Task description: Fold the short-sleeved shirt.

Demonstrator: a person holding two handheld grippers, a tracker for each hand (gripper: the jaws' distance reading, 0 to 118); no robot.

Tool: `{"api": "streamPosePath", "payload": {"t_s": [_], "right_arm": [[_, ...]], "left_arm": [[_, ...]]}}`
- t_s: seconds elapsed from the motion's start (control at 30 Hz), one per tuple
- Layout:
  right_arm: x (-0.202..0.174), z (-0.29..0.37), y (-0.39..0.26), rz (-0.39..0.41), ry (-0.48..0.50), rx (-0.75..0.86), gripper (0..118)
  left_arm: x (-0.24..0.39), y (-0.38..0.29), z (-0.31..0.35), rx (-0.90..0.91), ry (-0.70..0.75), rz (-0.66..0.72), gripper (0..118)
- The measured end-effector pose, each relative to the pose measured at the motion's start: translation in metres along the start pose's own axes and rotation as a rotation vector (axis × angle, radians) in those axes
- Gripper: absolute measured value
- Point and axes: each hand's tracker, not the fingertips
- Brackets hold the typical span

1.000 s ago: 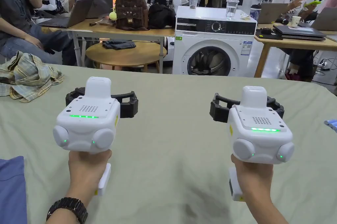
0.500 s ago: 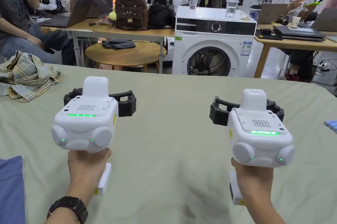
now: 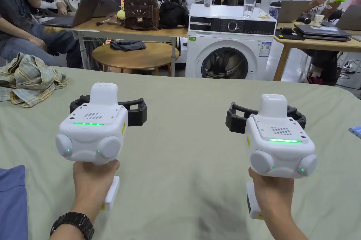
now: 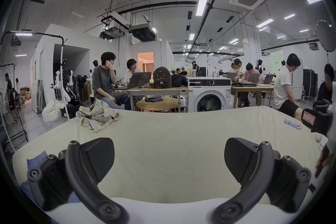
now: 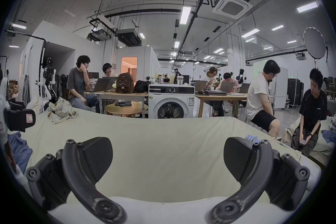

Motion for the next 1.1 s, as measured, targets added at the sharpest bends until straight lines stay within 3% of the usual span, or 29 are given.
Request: {"api": "streamPosePath", "payload": {"t_s": [1.1], "right_arm": [[0.000,0.008,0.002,-0.003,0.005,0.007,118]], "left_arm": [[0.004,0.007,0.017,0.029,0.018,-0.012,118]]}}
